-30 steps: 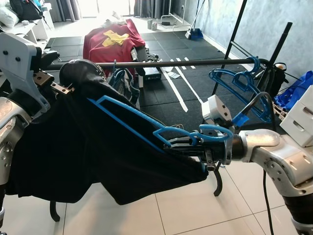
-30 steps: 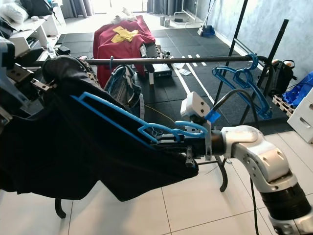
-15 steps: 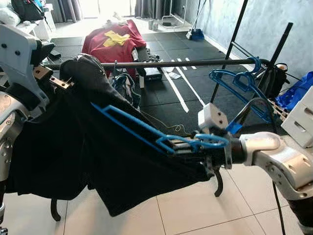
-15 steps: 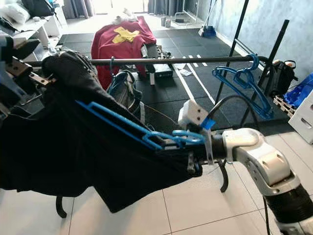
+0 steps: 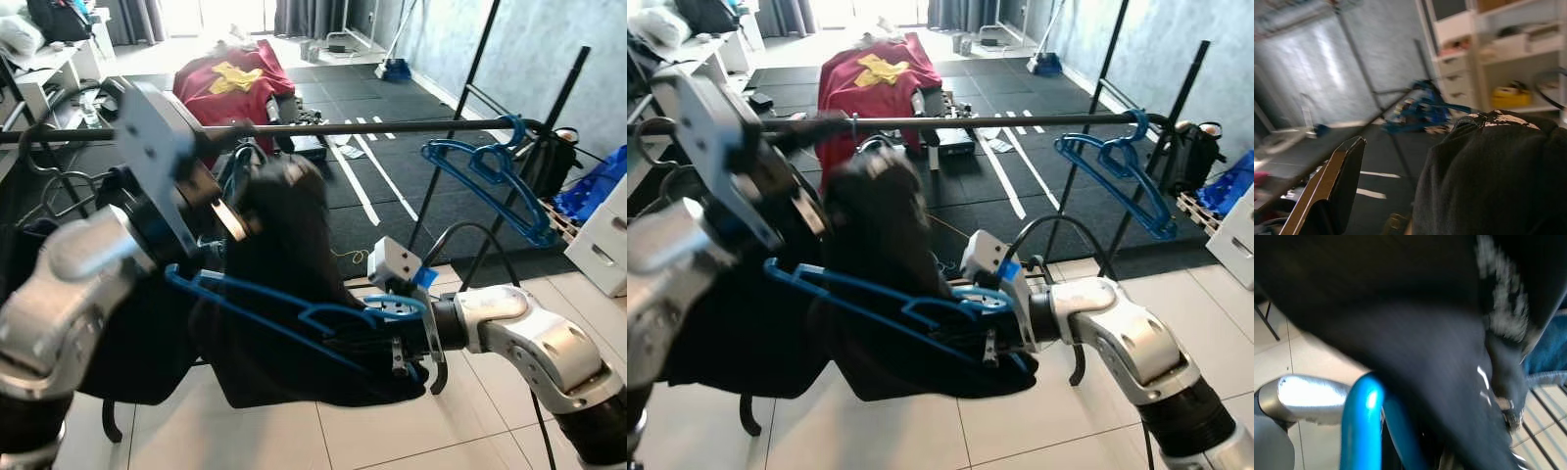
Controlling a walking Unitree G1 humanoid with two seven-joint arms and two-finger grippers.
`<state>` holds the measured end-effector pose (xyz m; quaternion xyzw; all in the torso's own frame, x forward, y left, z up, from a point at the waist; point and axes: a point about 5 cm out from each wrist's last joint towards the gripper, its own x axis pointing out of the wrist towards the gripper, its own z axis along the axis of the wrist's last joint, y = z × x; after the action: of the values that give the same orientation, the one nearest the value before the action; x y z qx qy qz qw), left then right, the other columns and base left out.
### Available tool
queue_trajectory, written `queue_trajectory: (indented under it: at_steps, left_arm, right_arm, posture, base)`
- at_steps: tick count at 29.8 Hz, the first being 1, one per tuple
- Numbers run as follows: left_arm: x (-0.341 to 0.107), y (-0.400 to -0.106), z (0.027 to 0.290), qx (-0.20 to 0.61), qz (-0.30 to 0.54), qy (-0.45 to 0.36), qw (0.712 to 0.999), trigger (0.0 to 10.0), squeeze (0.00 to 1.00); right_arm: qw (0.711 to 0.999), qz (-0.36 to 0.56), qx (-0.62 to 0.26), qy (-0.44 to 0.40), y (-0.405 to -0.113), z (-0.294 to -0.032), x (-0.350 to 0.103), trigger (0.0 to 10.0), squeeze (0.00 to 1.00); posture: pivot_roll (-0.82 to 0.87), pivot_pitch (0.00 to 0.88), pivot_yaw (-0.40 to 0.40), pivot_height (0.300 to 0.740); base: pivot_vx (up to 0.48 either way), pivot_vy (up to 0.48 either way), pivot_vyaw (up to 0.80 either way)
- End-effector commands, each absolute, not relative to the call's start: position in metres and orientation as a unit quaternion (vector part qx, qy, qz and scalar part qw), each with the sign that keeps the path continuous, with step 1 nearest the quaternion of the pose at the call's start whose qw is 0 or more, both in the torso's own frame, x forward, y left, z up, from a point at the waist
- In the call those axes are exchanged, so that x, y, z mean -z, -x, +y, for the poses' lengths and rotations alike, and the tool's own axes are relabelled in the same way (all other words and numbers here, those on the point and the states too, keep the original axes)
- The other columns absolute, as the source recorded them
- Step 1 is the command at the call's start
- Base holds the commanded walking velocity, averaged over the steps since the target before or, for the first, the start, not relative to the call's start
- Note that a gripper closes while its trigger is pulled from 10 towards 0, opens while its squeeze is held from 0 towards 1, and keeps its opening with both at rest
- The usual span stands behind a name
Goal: Hang hanger
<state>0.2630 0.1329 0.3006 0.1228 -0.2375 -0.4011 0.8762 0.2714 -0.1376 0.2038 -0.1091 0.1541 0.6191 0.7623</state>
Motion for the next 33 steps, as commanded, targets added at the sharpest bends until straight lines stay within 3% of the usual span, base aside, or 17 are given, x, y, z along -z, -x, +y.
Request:
queue_trajectory:
  at_steps: [1, 3, 4, 5, 6, 7, 8, 9, 10, 13, 23, 24, 28, 29, 30, 31, 33]
  left_arm:
    - [-0.302, -0.263, 0.135, 0.398, -0.241, -0.119, 0.877, 10.0, 0.0]
    - [-0.299, -0.267, 0.137, 0.384, -0.236, -0.116, 0.885, 10.0, 0.0]
    - [-0.298, -0.287, 0.169, 0.279, -0.224, -0.125, 0.926, 8.9, 0.0]
    - [-0.298, -0.287, 0.169, 0.279, -0.224, -0.125, 0.926, 8.9, 0.0]
    - [-0.295, -0.3, 0.204, 0.182, -0.211, -0.118, 0.953, 6.4, 0.0]
    - [-0.295, -0.3, 0.204, 0.182, -0.211, -0.118, 0.953, 6.4, 0.0]
    - [-0.292, -0.306, 0.238, 0.093, -0.202, -0.102, 0.97, 3.0, 0.0]
    - [-0.292, -0.306, 0.238, 0.093, -0.202, -0.102, 0.97, 3.0, 0.0]
    - [-0.289, -0.306, 0.266, 0.024, -0.196, -0.079, 0.977, 0.0, 0.0]
    - [-0.283, -0.299, 0.296, -0.043, -0.191, -0.042, 0.98, 0.0, 0.0]
    - [-0.278, -0.29, 0.312, -0.081, -0.198, 0.005, 0.977, 0.0, 0.0]
    - [-0.279, -0.291, 0.302, -0.039, -0.212, 0.03, 0.976, 0.0, 0.0]
    - [-0.279, -0.291, 0.284, 0.032, -0.222, 0.059, 0.973, 0.0, 0.0]
    - [-0.27, -0.287, 0.254, 0.15, -0.209, 0.084, 0.963, 0.0, 0.0]
    - [-0.27, -0.287, 0.254, 0.15, -0.209, 0.084, 0.963, 0.0, 0.0]
    - [-0.246, -0.277, 0.212, 0.296, -0.156, 0.101, 0.937, 0.0, 0.0]
    - [-0.246, -0.277, 0.212, 0.296, -0.156, 0.101, 0.937, 0.0, 0.0]
  right_arm:
    - [0.76, 0.139, -0.626, 0.107, -0.27, -0.138, -0.21, 0.0, 0.0]
    - [0.755, 0.128, -0.635, 0.103, -0.268, -0.138, -0.213, 0.0, 0.0]
    - [0.738, 0.096, -0.665, 0.066, -0.26, -0.144, -0.23, 0.0, 0.0]
    - [0.738, 0.096, -0.665, 0.066, -0.26, -0.144, -0.23, 0.0, 0.0]
    - [0.714, 0.069, -0.695, 0.042, -0.25, -0.15, -0.245, 0.0, 0.0]
    - [0.714, 0.069, -0.695, 0.042, -0.25, -0.15, -0.245, 0.0, 0.0]
    - [0.695, 0.051, -0.717, 0.02, -0.242, -0.157, -0.257, 0.0, 0.0]
    - [0.695, 0.051, -0.717, 0.02, -0.242, -0.157, -0.257, 0.0, 0.0]
    - [0.68, 0.04, -0.732, 0.006, -0.236, -0.162, -0.265, 0.0, 0.0]
    - [0.673, 0.033, -0.739, -0.007, -0.232, -0.168, -0.272, 0.0, 0.0]
    - [0.671, 0.052, -0.739, 0.005, -0.231, -0.172, -0.269, 0.0, 0.0]
    - [0.69, 0.028, -0.723, 0.003, -0.238, -0.172, -0.274, 0.0, 0.0]
    - [0.716, -0.004, -0.698, -0.001, -0.247, -0.172, -0.281, 0.0, 0.0]
    - [0.746, -0.051, -0.664, -0.015, -0.26, -0.17, -0.292, 0.0, 0.0]
    - [0.746, -0.051, -0.664, -0.015, -0.26, -0.17, -0.292, 0.0, 0.0]
    - [0.782, -0.113, -0.611, -0.05, -0.277, -0.168, -0.307, 0.0, 0.0]
    - [0.782, -0.113, -0.611, -0.05, -0.277, -0.168, -0.307, 0.0, 0.0]
  posture:
    - [-0.09, 0.051, -0.015, 0.736]
    - [-0.09, 0.051, -0.015, 0.736]
    - [-0.09, 0.05, -0.011, 0.736]
    - [-0.09, 0.05, -0.011, 0.736]
    - [-0.1, 0.049, -0.008, 0.736]
    - [-0.1, 0.049, -0.008, 0.736]
    - [-0.1, 0.05, -0.006, 0.736]
    - [-0.1, 0.05, -0.006, 0.736]
    - [-0.1, 0.049, -0.006, 0.736]
    - [-0.1, 0.046, -0.007, 0.736]
    - [-0.1, 0.049, -0.014, 0.736]
    - [-0.1, 0.049, -0.014, 0.736]
    - [-0.1, 0.049, -0.014, 0.736]
    - [-0.09, 0.048, -0.015, 0.736]
    - [-0.09, 0.048, -0.015, 0.736]
    - [-0.1, 0.046, -0.012, 0.736]
    - [-0.1, 0.046, -0.012, 0.736]
  base:
    - [0.0, 0.0, 0.0]
    - [0.0, 0.0, 0.0]
    - [0.0, 0.0, 0.0]
    - [0.0, 0.0, 0.0]
    - [0.0, 0.0, 0.0]
    - [0.0, 0.0, 0.0]
    - [0.0, 0.0, 0.0]
    - [0.0, 0.0, 0.0]
    - [0.0, 0.0, 0.0]
    - [0.0, 0.0, 0.0]
    - [0.0, 0.0, 0.0]
    - [0.0, 0.0, 0.0]
    - [0.0, 0.0, 0.0]
    - [0.0, 0.0, 0.0]
    - [0.0, 0.0, 0.0]
    - [0.0, 0.0, 0.0]
    - [0.0, 0.0, 0.0]
